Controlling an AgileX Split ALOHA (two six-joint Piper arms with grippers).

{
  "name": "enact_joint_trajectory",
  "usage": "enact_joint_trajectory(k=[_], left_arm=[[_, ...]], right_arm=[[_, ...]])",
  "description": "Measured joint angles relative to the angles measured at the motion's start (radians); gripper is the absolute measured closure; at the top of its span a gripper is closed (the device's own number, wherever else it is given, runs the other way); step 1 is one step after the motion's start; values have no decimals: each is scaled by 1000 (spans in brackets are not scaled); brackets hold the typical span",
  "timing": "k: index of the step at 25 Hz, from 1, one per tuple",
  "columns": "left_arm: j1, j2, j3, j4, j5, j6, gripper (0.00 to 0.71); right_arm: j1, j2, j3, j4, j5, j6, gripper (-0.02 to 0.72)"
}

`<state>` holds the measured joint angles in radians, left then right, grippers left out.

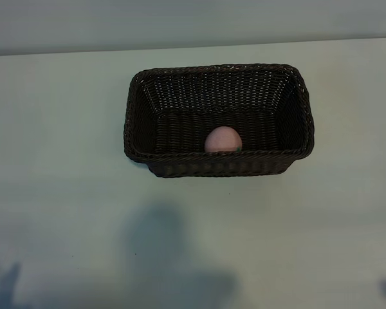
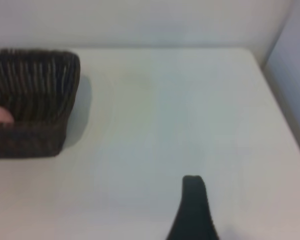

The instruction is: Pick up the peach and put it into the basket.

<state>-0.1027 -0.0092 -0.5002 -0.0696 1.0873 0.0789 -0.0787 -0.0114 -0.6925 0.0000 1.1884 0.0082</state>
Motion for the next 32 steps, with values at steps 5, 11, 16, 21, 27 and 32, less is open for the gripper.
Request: enact_joint_trajectory(k=[5, 11, 16, 21, 27, 32], left_arm=[[0, 0, 0, 0, 0, 0, 115], [0, 0, 0, 0, 0, 0, 115], [0, 0, 0, 0, 0, 0, 115], [0, 0, 0, 0, 0, 0, 115], [0, 0, 0, 0, 0, 0, 116], [0, 0, 0, 0, 0, 0, 116]], right_arm=[[0, 0, 101, 0, 2, 0, 162], [0, 0, 165, 0, -19, -15, 162], [0, 0, 165, 14, -38, -15, 162], [0, 0, 192, 30, -82, -15, 162], [0, 0, 203, 49, -116, -15, 162], [0, 0, 203, 49, -116, -15, 162]])
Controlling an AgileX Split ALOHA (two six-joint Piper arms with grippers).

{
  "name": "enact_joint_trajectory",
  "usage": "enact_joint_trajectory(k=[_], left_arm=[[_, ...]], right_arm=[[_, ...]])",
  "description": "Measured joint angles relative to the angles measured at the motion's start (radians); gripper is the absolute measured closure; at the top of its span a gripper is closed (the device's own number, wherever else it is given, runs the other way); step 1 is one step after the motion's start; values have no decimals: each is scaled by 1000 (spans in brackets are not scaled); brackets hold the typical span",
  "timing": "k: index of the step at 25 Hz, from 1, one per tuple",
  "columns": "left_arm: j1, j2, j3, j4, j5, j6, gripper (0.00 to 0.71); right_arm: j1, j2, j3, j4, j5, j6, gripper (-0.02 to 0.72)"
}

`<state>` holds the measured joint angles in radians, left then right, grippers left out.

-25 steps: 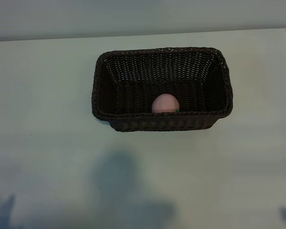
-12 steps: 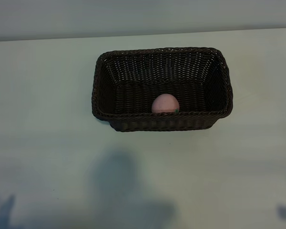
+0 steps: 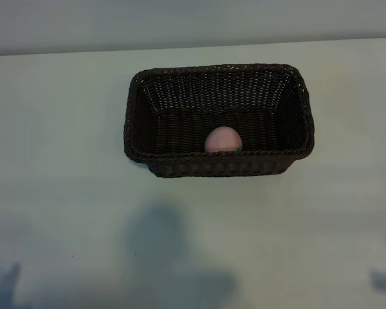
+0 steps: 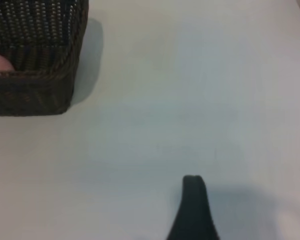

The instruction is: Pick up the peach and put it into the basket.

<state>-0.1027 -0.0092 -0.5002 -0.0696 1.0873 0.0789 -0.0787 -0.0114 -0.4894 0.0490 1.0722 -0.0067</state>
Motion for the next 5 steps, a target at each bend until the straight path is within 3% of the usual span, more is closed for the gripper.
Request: enact_joint_trajectory(k=[5], left_arm=[[0, 0, 0, 0, 0, 0, 116]], right_arm=[[0, 0, 0, 8, 0, 0, 162]])
